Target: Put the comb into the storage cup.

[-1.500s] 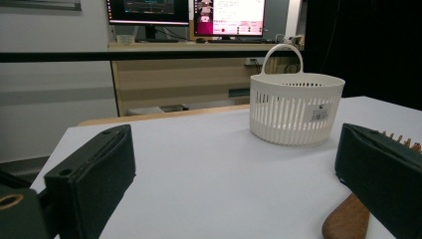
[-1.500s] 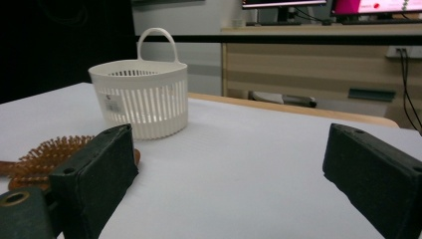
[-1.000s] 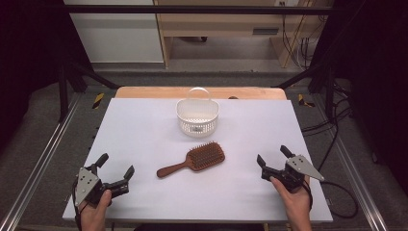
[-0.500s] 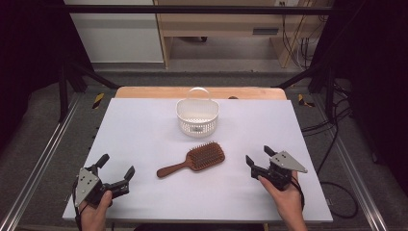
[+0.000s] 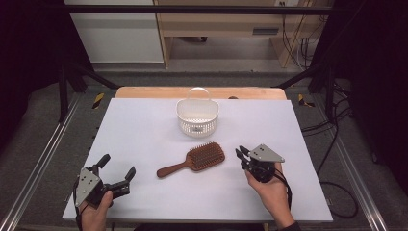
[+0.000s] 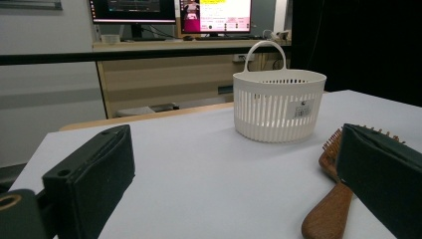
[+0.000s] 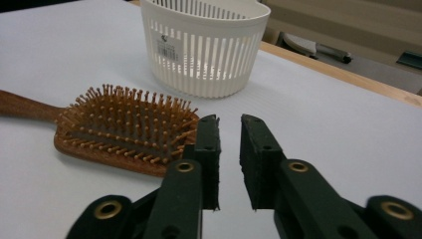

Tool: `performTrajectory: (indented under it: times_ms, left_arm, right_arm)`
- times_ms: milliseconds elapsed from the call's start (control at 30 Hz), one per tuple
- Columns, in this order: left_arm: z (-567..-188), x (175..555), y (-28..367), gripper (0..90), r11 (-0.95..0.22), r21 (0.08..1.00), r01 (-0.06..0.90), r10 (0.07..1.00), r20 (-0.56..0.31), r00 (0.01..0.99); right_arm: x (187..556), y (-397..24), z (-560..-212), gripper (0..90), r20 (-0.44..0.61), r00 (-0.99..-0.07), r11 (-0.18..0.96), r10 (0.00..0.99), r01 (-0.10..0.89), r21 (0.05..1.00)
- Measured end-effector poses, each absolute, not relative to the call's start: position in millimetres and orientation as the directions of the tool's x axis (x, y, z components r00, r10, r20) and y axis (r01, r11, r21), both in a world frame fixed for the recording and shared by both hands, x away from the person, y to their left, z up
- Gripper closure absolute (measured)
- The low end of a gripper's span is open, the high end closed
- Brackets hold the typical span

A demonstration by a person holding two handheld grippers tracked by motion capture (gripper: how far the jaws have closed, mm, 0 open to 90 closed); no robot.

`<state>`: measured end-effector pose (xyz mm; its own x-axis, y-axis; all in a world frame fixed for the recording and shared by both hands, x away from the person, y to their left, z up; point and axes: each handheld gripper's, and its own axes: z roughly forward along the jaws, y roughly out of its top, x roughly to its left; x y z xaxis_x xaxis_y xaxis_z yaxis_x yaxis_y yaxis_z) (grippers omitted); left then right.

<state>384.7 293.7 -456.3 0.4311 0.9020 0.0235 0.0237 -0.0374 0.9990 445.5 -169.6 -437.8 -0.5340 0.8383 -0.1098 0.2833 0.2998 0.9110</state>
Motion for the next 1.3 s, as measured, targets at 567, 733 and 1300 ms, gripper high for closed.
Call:
performTrajectory:
  times_ms: [567,733,1300]
  left_arm:
    - [-457.3,386.3,291.4,1.9,-0.033,0.998,0.045,0.896,0.010,0.443]
    - [-456.7,385.1,292.2,1.9,-0.031,0.998,0.047,0.896,0.007,0.444]
    - [-456.7,386.1,291.4,1.9,-0.028,0.998,0.059,0.890,-0.002,0.456]
  right_arm:
    - [476.5,-145.9,-447.3,90.0,-0.051,-0.553,0.342,0.832,0.438,0.831]
    - [485.0,-140.1,-448.1,90.0,-0.047,-0.555,0.355,0.830,0.462,0.813]
    - [518.7,-132.2,-464.3,90.0,0.005,-0.529,0.331,0.848,0.537,0.776]
